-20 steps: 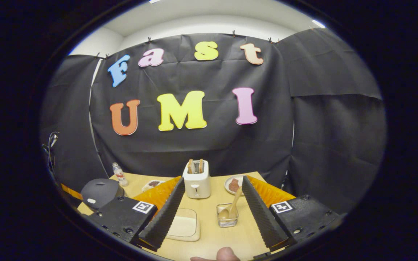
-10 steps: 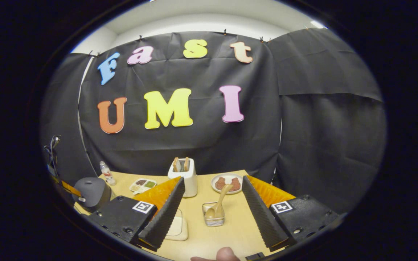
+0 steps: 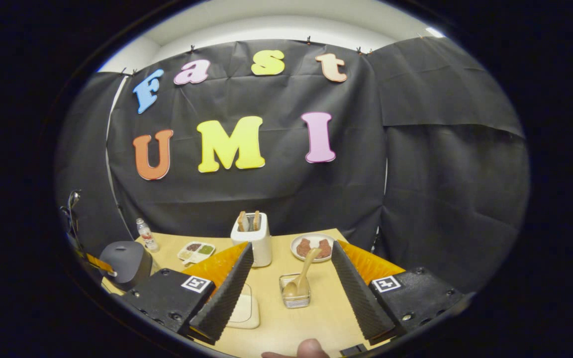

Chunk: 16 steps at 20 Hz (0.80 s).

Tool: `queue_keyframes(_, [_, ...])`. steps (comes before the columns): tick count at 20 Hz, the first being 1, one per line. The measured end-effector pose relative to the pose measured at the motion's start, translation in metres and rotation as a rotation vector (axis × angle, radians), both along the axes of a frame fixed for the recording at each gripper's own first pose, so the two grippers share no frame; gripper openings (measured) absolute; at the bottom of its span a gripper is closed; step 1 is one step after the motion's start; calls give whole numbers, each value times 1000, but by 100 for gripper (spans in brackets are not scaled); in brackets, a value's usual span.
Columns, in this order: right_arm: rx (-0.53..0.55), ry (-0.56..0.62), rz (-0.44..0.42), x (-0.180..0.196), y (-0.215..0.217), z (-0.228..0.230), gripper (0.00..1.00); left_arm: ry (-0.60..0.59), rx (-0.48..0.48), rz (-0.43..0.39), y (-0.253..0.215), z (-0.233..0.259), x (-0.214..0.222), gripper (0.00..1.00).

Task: Close the left gripper, press the button to open the rice cooker; take a wooden spoon from the chopstick holder with the right hand, scoop a spoonful of rice and pour it into the rice cooker, then put the wooden spoon back into the chopstick holder.

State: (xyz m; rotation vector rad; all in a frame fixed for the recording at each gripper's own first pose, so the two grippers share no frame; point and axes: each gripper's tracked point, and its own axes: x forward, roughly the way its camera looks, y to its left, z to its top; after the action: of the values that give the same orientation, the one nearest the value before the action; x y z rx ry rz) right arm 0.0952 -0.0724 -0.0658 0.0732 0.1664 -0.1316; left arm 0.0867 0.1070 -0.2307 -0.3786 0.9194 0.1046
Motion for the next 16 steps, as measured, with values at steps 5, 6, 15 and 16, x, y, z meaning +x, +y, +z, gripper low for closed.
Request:
queue_keyframes(5, [-12,-27,21,-7,6,10,100,-19,-53,40,2,2,3,1])
queue_keyframes(6, [-10,-26,23,-8,7,9,100,-25,-69,60,2,4,4,1])
queue_keyframes(15, [6,-55,3,-16,-3,19,96,-249,38,-9,-13,75,27,41])
queue_keyframes(16, [8,-52,3,-16,-4,19,100,-295,80,-30,-17,89,32,56])
